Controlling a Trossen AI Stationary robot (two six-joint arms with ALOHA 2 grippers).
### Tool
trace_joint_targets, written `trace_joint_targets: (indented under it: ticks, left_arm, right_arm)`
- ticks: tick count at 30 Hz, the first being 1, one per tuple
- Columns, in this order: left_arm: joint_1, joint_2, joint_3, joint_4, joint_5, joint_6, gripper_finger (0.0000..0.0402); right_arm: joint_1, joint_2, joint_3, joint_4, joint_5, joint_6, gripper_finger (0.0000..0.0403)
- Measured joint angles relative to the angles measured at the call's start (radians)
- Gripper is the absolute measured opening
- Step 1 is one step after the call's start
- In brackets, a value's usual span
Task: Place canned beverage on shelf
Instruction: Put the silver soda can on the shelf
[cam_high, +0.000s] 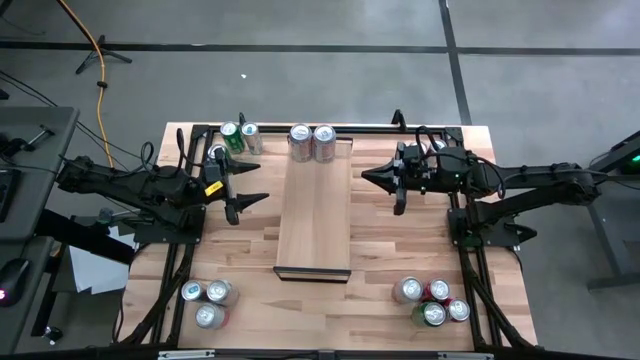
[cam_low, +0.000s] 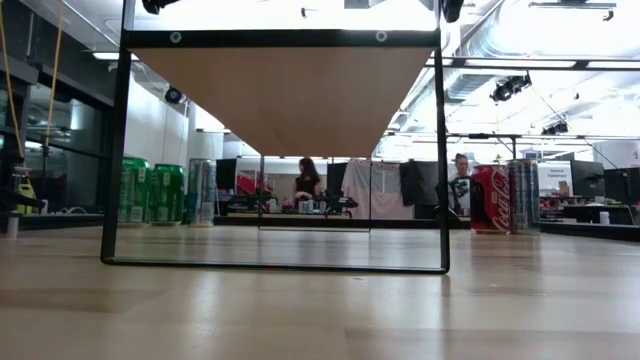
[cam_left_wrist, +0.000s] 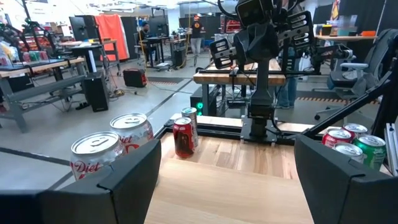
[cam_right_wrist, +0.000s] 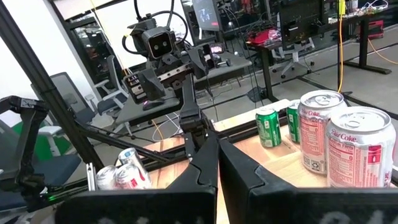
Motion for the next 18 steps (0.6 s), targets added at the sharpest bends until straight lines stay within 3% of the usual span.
trace_joint_targets:
  ticks: [7, 11, 14, 18]
  left_arm:
    - [0.0, 0.0, 0.0, 0.0, 0.0, -0.002, 0.0299]
    - [0.0, 0.002, 0.034, -0.055, 0.0, -0.107, 0.0298]
    - [0.0, 0.034, 0.136, -0.23, 0.0, -0.211, 0.0298]
    - [-0.005, 0.145, 0.348, -0.599, 0.022, -0.404, 0.0298]
  right_arm:
    - [0.0, 0.0, 0.0, 0.0, 0.001, 0.0, 0.0]
    - [0.0, 0.0, 0.0, 0.0, 0.001, 0.0, 0.0]
    - [0.0, 0.0, 0.0, -0.003, 0.001, 0.0, 0.0]
    - [0.0, 0.0, 0.0, -0.031, 0.001, 0.0, 0.0]
